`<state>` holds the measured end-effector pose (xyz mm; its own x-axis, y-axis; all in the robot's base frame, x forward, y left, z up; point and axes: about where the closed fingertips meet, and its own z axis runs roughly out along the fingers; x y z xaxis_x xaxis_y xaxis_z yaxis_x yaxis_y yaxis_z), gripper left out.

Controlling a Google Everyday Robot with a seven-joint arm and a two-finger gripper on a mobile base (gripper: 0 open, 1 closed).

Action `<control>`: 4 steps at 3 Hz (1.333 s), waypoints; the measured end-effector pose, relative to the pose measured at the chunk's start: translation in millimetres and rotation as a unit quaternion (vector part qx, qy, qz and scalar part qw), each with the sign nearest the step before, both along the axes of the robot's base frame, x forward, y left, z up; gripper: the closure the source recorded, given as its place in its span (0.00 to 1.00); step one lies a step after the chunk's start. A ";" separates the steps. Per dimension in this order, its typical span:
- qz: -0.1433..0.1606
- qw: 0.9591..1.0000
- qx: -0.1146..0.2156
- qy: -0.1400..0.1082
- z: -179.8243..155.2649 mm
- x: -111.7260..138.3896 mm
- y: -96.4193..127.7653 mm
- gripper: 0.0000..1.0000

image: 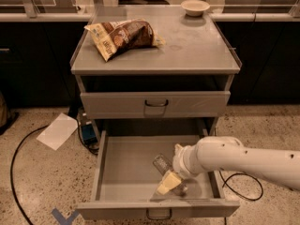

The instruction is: Pick water bottle from middle drawer and place on counter

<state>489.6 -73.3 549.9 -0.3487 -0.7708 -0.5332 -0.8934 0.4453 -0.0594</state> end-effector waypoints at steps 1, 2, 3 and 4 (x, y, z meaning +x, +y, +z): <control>-0.005 1.000 -0.002 0.018 -35.5 0.9 15.5 0.00; -0.037 0.999 -0.006 0.032 -66.6 20.3 14.6 0.00; -0.037 0.999 -0.006 0.032 -66.6 20.3 14.6 0.00; -0.048 0.998 0.001 0.042 -80.6 22.0 10.9 0.00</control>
Offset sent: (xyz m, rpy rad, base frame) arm 0.0423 0.0113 -0.0976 -0.0220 0.0842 -0.1457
